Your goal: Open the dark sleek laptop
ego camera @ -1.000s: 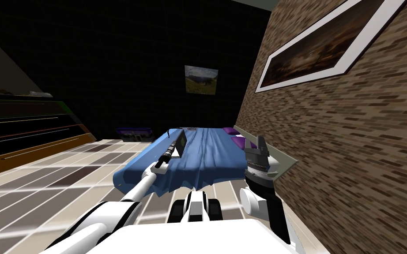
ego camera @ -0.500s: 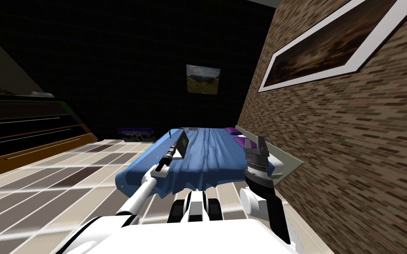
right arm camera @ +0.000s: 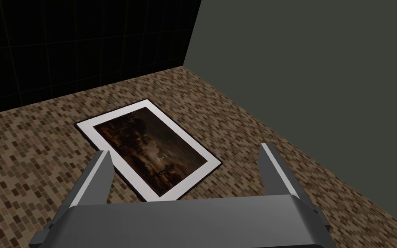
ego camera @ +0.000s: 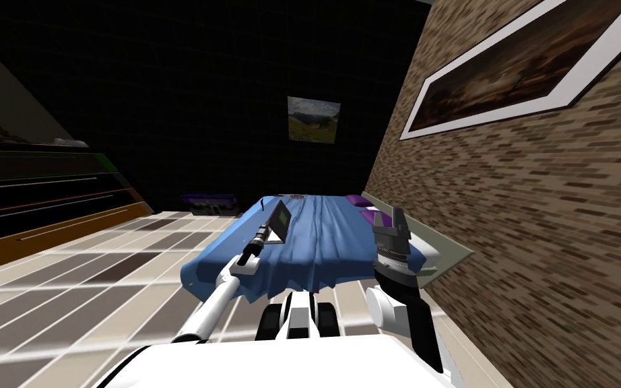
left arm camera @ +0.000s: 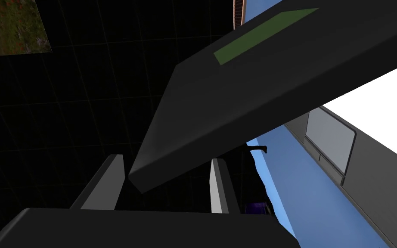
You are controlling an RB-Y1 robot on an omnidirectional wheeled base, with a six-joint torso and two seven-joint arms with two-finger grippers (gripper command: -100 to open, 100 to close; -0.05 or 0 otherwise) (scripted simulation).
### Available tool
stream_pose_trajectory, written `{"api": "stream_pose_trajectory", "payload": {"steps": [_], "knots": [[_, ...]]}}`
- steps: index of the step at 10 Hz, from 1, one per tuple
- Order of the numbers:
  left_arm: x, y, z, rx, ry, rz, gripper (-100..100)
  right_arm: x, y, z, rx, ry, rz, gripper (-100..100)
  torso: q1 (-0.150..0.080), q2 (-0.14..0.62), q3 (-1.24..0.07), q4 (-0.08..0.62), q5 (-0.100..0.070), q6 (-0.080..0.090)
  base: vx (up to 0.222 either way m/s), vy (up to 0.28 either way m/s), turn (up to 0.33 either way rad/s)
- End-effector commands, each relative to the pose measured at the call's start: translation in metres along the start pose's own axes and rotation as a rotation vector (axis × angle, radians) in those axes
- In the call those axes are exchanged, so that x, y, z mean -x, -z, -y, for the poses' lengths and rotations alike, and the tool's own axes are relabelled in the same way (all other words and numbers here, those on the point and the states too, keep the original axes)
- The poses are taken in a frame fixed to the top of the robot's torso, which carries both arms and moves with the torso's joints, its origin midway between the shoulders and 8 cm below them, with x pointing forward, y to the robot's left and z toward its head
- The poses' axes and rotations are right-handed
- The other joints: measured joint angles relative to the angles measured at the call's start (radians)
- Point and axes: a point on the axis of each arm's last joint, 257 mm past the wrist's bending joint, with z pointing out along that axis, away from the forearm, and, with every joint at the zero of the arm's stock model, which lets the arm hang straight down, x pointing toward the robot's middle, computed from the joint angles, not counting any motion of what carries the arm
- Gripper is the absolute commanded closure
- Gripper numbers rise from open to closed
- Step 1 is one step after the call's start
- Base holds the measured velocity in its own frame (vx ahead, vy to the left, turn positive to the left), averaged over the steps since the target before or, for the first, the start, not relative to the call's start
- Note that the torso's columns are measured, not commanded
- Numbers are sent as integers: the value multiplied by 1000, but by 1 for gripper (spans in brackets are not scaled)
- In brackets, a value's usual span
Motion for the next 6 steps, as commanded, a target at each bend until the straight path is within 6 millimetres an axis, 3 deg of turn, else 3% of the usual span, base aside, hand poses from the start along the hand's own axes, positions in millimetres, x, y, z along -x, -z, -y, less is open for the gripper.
{"api": "stream_pose_trajectory", "payload": {"steps": [1,6], "knots": [[-17,14,-14,-6,123,3,100,0,0,0,0,0,0,0,3,-2,-1,-1,2,0,41,176,-58],[-45,44,-40,-15,360,33,100,0,0,0,0,0,0,0,0,-4,-2,-1,0,-2,43,165,-46]]}}
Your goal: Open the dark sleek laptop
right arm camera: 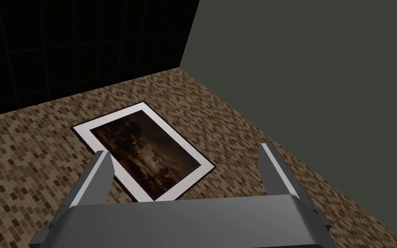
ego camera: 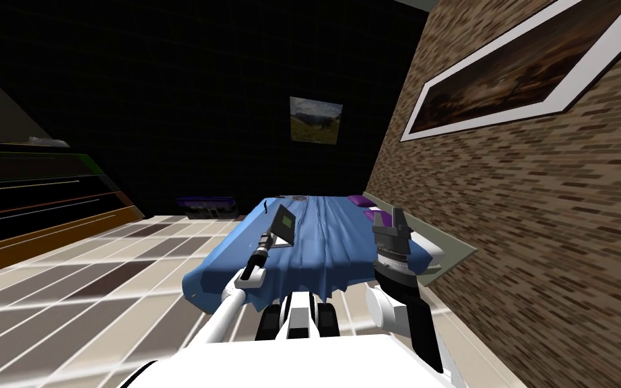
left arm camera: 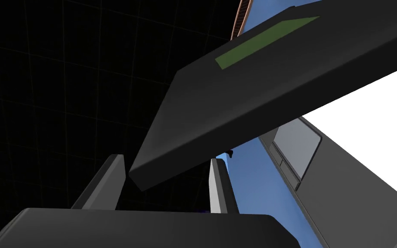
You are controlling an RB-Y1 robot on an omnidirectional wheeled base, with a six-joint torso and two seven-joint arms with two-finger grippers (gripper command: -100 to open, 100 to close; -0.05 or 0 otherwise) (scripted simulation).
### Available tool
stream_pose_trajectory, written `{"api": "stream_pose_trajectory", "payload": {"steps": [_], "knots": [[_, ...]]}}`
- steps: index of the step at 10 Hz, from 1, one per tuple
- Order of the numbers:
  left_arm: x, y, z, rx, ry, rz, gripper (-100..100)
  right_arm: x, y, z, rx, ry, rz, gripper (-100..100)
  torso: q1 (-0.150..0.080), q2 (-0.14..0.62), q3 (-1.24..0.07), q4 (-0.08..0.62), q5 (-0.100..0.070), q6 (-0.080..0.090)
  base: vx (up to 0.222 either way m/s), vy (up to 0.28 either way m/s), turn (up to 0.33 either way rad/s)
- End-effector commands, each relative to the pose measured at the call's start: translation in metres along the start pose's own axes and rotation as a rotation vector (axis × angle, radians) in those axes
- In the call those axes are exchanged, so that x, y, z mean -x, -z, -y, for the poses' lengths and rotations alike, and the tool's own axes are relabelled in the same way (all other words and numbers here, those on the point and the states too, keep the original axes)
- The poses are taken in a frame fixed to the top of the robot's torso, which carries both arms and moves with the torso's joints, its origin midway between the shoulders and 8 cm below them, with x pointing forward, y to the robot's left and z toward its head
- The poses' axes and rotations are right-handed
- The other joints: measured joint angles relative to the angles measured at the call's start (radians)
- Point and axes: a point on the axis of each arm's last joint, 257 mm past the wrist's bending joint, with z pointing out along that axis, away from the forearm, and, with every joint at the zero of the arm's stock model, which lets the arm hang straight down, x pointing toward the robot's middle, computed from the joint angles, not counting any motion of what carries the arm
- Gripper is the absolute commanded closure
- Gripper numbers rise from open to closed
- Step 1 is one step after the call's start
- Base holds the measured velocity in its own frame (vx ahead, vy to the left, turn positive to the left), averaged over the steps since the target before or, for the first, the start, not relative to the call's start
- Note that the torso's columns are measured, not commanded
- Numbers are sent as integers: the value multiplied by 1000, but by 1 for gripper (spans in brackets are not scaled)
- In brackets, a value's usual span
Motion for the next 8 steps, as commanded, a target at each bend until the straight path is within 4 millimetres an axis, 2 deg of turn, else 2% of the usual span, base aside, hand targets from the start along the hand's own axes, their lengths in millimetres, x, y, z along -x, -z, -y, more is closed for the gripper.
{"api": "stream_pose_trajectory", "payload": {"steps": [1,3,4,5,6,7,8], "knots": [[-5,8,-7,-2,43,8,100,0,0,0,0,0,0,0,-1,2,1,2,-1,0,15,74,-8],[6,36,-27,-1,133,31,100,0,0,0,0,0,0,0,-7,6,3,3,-3,1,59,51,-109],[6,36,-25,-9,136,29,100,0,0,0,0,0,0,0,-4,5,3,4,-3,0,76,34,-53],[11,49,-35,-4,180,43,100,0,0,0,0,0,0,0,-4,6,3,4,-3,-1,73,35,-77],[11,49,-32,-14,179,40,100,0,0,0,0,0,0,0,-2,6,4,3,-2,0,44,28,-41],[9,34,-25,-2,172,37,-100,0,0,0,0,0,0,0,-2,7,4,4,-2,-1,-34,10,40],[8,26,-20,-2,173,35,-100,0,0,0,0,0,0,0,-3,11,6,5,-2,-1,-75,-5,41]]}}
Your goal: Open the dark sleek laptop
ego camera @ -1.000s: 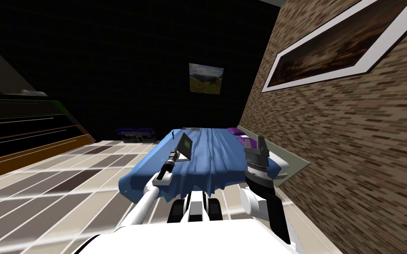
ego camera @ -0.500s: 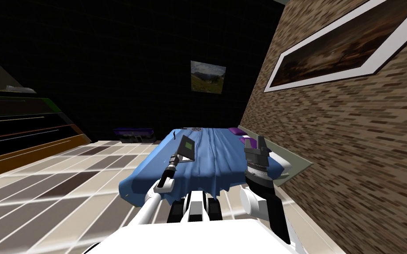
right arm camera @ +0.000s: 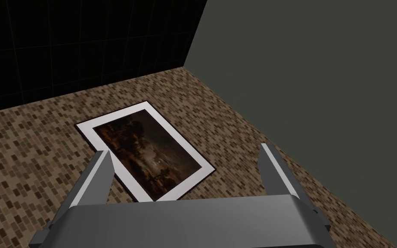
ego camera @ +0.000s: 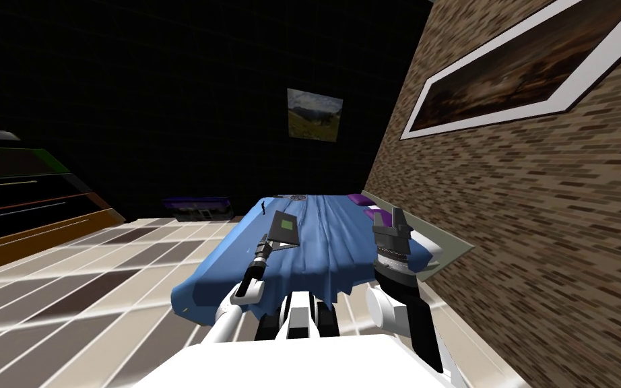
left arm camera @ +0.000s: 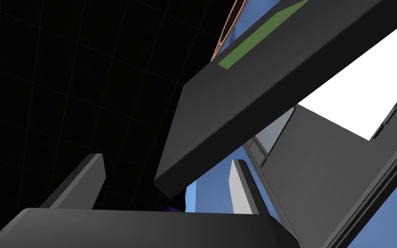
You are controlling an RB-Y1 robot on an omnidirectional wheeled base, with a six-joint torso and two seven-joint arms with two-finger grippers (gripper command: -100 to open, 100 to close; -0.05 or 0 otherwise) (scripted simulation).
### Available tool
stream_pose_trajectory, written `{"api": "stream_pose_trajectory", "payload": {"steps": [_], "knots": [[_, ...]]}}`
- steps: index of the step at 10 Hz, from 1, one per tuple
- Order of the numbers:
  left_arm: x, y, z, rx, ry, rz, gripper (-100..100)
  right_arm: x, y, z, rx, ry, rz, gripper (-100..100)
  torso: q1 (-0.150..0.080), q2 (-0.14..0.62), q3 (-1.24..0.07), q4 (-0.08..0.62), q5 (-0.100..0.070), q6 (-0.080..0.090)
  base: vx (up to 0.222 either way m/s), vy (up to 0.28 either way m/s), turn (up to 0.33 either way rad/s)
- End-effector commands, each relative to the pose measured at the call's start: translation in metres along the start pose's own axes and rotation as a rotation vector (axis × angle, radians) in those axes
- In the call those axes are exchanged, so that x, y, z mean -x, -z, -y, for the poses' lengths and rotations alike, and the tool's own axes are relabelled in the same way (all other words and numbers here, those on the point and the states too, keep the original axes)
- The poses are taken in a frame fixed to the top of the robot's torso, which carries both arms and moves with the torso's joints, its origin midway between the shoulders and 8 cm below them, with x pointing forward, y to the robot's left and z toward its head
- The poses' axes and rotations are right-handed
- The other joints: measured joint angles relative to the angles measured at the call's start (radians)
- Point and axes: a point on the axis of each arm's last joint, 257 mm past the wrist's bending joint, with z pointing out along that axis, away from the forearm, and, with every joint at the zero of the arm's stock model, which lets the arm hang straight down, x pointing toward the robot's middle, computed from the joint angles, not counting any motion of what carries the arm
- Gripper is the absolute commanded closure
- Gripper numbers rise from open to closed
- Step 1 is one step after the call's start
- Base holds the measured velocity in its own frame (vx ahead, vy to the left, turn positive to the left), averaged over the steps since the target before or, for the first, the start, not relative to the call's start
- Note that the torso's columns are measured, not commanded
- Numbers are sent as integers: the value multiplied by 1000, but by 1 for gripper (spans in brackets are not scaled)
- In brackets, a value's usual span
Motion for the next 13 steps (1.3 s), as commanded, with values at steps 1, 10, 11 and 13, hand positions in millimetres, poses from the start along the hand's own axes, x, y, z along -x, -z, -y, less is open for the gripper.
{"api": "stream_pose_trajectory", "payload": {"steps": [1,10,11,13], "knots": [[-6,-22,10,10,-3,-5,-100,0,0,0,0,0,0,0,0,0,0,-1,0,0,-89,-19,21],[-20,-59,33,24,-3,-14,0,0,0,0,0,0,0,0,1,-5,-3,-1,0,-1,-51,-5,18],[-20,-59,33,24,-3,-14,0,0,0,0,0,0,0,0,2,-5,-3,-2,1,-1,0,0,0],[-20,-59,34,24,-2,-14,0,0,0,0,0,0,0,0,2,-6,-3,-3,1,-1,0,0,0]]}}
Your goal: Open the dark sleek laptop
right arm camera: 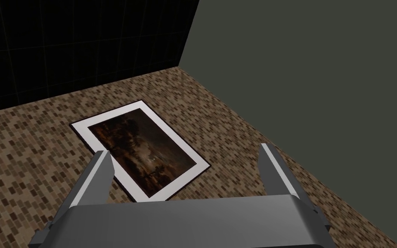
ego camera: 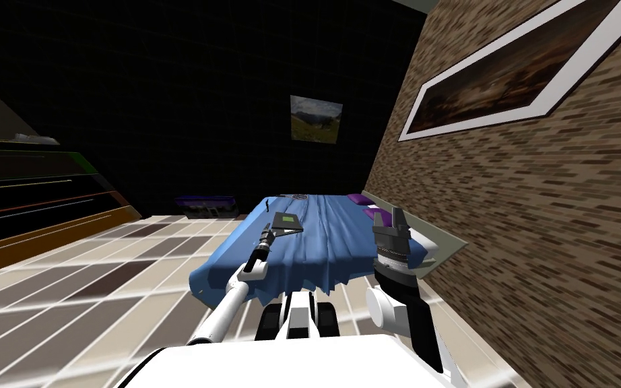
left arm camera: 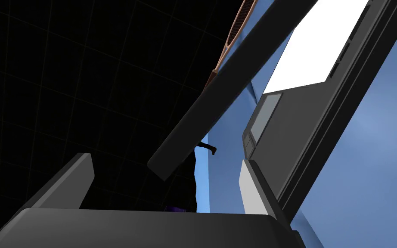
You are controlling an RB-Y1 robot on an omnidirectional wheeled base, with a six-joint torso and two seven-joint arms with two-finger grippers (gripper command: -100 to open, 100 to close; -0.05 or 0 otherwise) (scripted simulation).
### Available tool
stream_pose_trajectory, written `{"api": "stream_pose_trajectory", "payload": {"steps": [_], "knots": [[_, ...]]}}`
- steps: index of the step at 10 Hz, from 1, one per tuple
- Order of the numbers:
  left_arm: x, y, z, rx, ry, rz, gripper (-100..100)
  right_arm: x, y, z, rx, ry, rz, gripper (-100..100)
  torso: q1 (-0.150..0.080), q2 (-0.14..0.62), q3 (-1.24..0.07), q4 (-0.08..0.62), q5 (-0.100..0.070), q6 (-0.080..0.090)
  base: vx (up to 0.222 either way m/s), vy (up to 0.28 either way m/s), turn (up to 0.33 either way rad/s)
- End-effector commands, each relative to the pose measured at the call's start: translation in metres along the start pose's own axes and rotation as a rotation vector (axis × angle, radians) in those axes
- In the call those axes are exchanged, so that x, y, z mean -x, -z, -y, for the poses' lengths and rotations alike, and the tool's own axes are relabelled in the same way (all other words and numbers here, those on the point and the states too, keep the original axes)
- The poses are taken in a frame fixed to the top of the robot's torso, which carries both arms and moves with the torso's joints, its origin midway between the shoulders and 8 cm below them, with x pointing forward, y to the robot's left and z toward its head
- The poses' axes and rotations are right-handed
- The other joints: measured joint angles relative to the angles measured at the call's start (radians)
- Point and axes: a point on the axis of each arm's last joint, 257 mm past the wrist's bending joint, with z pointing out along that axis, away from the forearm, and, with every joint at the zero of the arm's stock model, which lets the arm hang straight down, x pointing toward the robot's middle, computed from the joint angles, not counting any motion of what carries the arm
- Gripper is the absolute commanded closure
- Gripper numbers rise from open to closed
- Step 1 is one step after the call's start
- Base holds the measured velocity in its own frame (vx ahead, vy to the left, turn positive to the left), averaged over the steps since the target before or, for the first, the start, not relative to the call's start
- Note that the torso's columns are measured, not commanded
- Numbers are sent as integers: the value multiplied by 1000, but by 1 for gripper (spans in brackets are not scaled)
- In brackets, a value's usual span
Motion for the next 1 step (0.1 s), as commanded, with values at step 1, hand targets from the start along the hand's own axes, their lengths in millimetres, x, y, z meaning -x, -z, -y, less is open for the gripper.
{"api": "stream_pose_trajectory", "payload": {"steps": [1], "knots": [[-1,0,0,-1,0,-1,0,0,0,0,0,0,0,0,0,0,0,0,0,0,0,0,0]]}}
